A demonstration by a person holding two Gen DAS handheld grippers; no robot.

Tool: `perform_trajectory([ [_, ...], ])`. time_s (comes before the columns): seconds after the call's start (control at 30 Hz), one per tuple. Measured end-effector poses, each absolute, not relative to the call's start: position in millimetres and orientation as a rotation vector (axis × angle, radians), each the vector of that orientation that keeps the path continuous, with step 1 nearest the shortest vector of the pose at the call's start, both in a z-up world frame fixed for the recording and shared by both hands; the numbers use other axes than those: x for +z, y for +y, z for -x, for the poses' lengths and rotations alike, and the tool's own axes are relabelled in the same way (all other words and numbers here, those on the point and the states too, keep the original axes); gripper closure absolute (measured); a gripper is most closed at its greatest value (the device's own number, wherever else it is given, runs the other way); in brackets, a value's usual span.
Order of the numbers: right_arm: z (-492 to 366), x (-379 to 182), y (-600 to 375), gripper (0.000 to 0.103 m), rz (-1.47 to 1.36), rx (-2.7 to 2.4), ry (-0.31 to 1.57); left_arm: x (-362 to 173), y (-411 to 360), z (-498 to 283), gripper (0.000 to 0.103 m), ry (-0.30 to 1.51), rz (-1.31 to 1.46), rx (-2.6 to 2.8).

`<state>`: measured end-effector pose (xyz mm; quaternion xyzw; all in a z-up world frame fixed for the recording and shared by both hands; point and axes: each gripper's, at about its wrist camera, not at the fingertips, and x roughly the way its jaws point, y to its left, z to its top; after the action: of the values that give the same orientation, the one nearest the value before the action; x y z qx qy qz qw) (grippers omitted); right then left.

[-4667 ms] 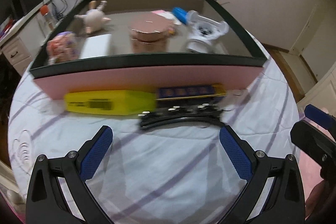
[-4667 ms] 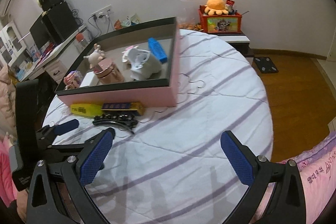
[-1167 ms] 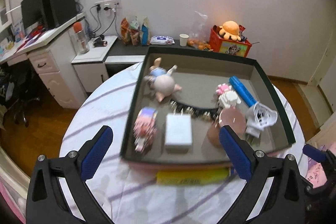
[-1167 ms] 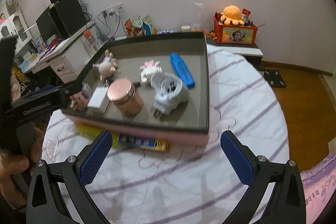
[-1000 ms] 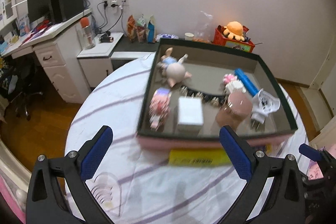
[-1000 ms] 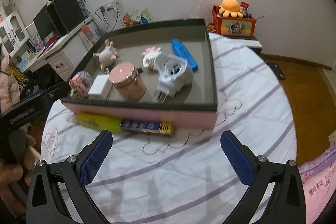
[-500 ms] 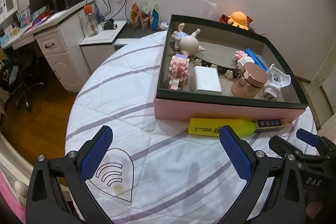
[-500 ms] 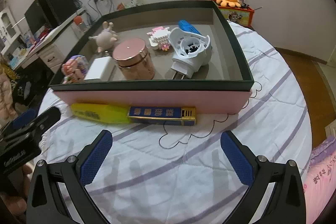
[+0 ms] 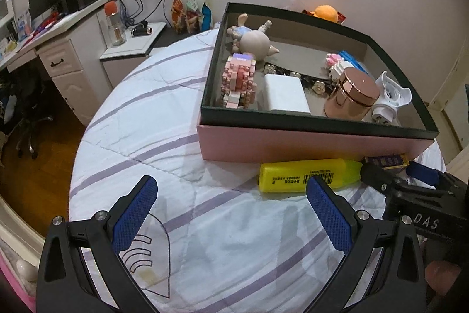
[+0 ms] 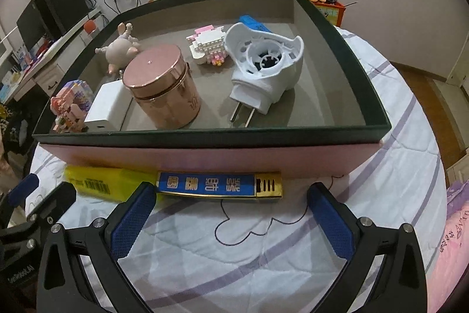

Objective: Organize rigid objects
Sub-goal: 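Withdraw the left gripper and grasp the blue-and-gold packet with the right gripper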

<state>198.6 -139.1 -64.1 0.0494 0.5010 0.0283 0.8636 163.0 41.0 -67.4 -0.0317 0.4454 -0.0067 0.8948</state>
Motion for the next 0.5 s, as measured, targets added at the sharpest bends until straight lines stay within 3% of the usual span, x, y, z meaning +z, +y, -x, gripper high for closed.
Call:
perform_trajectory([
  [0.13, -197.4, -64.7, -141.0, 0.007, -0.107, 0.030, 1.041, -70.0, 40.1, -162.4, 0.000, 0.928, 0.060, -0.016],
  [0.37, -195.9, -69.8, -135.6, 0.008, -0.053, 0.023, 1.051, -70.9, 38.8, -161.5, 0.000, 0.928, 0.054, -0.017],
  [0.5, -191.3, -68.6, -135.8, 0.019, -0.036, 0.009, 1.037, -70.2, 37.1, -160.8, 0.000, 0.926, 0.051, -0.016],
])
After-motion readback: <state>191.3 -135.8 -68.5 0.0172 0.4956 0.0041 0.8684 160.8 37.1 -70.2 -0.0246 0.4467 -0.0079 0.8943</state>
